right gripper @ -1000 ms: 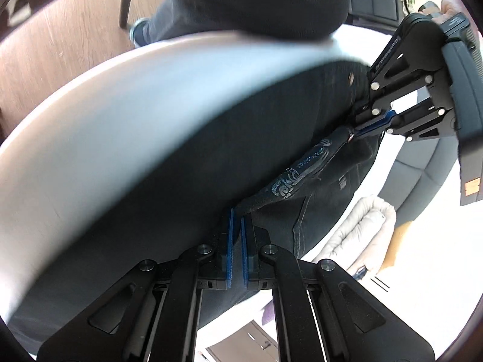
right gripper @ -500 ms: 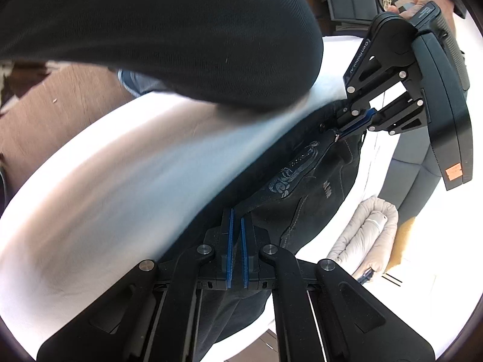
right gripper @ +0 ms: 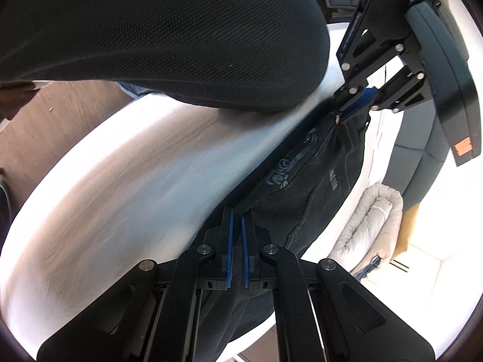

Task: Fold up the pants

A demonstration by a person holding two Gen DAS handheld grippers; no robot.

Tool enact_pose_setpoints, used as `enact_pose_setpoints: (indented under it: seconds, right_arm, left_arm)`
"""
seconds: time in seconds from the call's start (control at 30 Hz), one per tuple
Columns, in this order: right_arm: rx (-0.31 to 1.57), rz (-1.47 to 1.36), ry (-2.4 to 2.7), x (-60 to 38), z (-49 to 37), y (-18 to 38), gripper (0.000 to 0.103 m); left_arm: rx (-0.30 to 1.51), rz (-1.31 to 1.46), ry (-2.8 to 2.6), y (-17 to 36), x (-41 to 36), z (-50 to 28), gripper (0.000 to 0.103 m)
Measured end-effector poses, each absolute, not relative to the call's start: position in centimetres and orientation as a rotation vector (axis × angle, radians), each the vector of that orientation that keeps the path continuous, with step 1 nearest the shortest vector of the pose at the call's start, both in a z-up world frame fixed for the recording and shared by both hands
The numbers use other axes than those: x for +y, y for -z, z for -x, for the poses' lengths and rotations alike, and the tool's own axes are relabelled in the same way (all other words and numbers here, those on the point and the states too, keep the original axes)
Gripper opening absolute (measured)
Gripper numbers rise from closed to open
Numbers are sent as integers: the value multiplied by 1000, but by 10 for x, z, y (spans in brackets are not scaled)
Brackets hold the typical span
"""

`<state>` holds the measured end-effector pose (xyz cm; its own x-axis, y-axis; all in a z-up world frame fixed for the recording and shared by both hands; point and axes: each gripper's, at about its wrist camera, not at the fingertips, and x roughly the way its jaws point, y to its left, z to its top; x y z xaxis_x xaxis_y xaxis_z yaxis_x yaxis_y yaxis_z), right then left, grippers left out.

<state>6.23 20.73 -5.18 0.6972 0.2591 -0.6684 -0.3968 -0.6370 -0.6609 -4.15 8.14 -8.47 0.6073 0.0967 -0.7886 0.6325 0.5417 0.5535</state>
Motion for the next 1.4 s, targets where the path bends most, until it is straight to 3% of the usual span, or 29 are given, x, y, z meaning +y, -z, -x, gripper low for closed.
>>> enact_pose_setpoints:
  seconds: [0.03,0.13,0.33,0.47,0.5,0.67,0.83,0.9,1.0,1.03,1.07,1.1,1.13,1.17,1.23,1.4]
  right_arm:
    - [109,2034,-961,195,-61,53,5]
    - [139,1960,-926,198,-61,57,5]
    - [166,1810,-841,196,-62,64,5]
    - [169,1625,-764,186,-50,62,6]
    - [189,1566,-747,184,-48,60,6]
    - [471,993,-734,135,-53,18,11]
    - [724,203,-641,-6,-110,-25,11]
    - [725,-42,-553,-89,-134,-38,11]
    - [668,-197,-427,-193,-154,-55,13]
    - [632,-226,-407,-226,-159,-62,16]
    - [606,-244,-388,-250,-163,-65,34]
    - [596,-259,-353,-275,-168,-67,73]
    - [595,-284,-320,-302,-175,-68,88]
    - [586,-308,-317,-320,-184,-68,93]
    - [602,-335,-363,-354,-201,-66,93]
    - [756,-398,-371,-415,-263,-35,85]
  left_arm:
    - [889,-959,360,83,83,43,42]
    - [886,-883,334,61,90,44,60]
    - [810,-615,254,16,74,7,60]
    - [936,-594,220,48,38,-40,60]
    - [997,-603,222,64,31,-50,55]
    - [1099,-448,187,71,41,-68,53]
    - [1124,-398,136,74,46,-70,53]
    - [1130,-417,102,76,42,-71,53]
    - [1140,-429,74,77,32,-71,53]
    - [1144,-425,70,78,31,-72,53]
    - [1148,-416,69,77,31,-73,53]
    - [1153,-403,69,78,32,-76,53]
    - [1157,-387,69,77,35,-77,53]
    - [1162,-370,68,77,37,-79,53]
    - [1167,-349,63,77,43,-82,53]
    - [1178,-345,44,76,50,-90,53]
